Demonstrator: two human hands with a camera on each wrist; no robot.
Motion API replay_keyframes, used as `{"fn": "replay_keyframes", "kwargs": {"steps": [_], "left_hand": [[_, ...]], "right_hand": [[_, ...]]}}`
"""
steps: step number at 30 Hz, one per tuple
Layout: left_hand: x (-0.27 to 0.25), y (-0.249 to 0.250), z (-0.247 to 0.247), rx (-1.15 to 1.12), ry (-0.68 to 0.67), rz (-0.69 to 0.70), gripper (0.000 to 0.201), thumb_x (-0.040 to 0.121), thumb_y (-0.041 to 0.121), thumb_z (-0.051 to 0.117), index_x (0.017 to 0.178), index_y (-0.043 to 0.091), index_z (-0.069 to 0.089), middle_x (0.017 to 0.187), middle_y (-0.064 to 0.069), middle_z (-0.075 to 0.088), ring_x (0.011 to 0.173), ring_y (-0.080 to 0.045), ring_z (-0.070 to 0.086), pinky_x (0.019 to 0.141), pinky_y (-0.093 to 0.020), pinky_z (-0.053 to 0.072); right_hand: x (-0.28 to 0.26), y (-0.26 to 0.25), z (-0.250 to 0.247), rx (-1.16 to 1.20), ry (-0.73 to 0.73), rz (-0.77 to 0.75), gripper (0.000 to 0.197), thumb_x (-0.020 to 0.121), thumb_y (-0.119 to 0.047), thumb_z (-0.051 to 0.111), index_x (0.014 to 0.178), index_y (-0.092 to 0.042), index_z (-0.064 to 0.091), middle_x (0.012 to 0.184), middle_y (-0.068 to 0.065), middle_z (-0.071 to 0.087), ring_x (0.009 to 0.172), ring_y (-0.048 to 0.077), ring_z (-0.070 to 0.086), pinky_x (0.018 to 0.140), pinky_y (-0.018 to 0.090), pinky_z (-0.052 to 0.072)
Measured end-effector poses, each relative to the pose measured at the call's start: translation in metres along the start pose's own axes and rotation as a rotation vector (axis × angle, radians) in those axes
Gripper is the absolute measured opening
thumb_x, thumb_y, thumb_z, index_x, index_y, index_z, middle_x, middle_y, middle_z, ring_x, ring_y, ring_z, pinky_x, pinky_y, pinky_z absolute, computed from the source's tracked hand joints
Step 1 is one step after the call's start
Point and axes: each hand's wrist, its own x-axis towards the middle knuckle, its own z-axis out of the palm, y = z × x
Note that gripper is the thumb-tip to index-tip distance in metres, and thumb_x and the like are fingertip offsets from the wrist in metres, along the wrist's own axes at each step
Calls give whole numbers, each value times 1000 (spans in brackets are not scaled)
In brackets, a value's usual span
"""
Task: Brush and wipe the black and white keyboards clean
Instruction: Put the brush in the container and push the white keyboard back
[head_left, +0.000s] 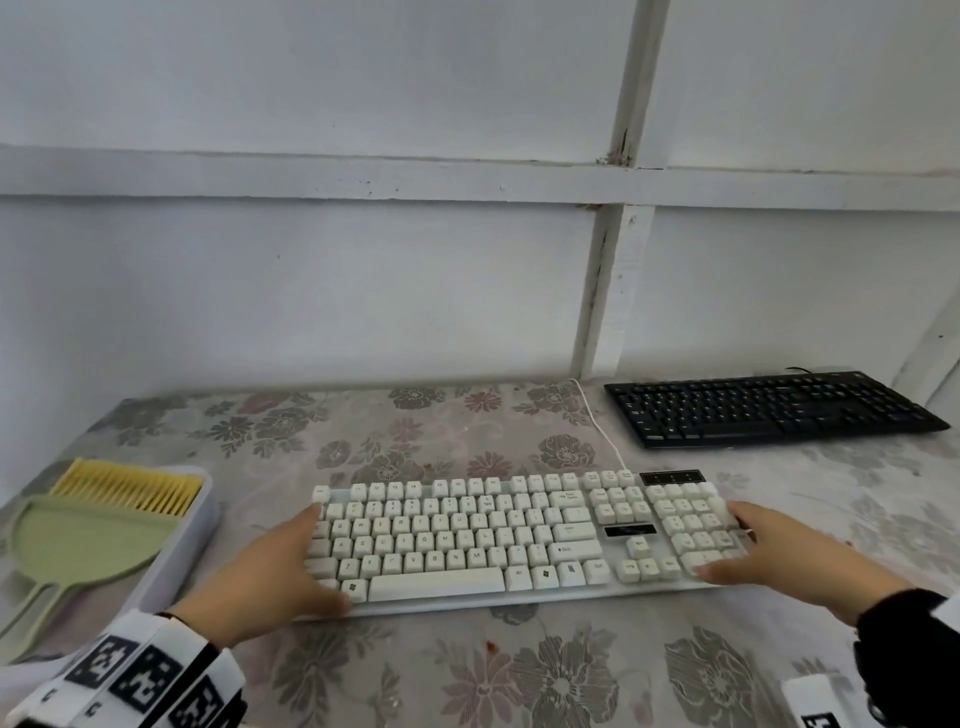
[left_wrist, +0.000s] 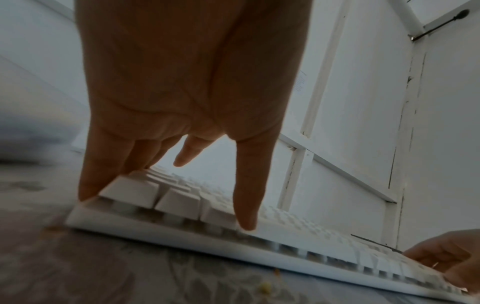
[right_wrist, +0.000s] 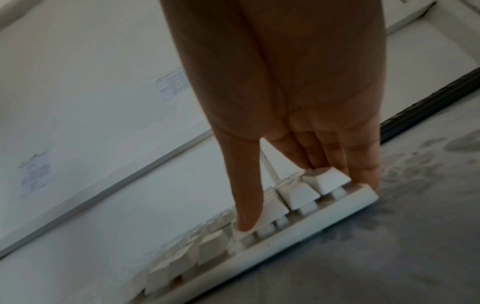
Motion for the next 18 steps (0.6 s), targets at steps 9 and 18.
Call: {"fn": "replay_keyframes", "kwargs": {"steps": [9, 18], "left_hand": [[16, -18, -14, -23, 135, -59, 109, 66, 34, 81, 147, 11, 12, 135, -3, 47, 113, -13, 48, 99, -25, 40], [49, -28, -25, -100, 234, -134, 84, 57, 26, 88, 127, 15, 44, 123, -5, 59, 109, -21, 56, 98, -34, 43]], "right_hand": [[30, -43, 22, -19, -44, -93, 40, 70, -19, 82, 103, -21, 61, 98, -9, 68, 89, 5, 63, 74, 18, 46], [61, -67, 27, -4, 6, -124, 37, 71, -18, 82, 100, -25, 59, 92, -12, 65, 85, 3, 60, 67, 14, 42]]}}
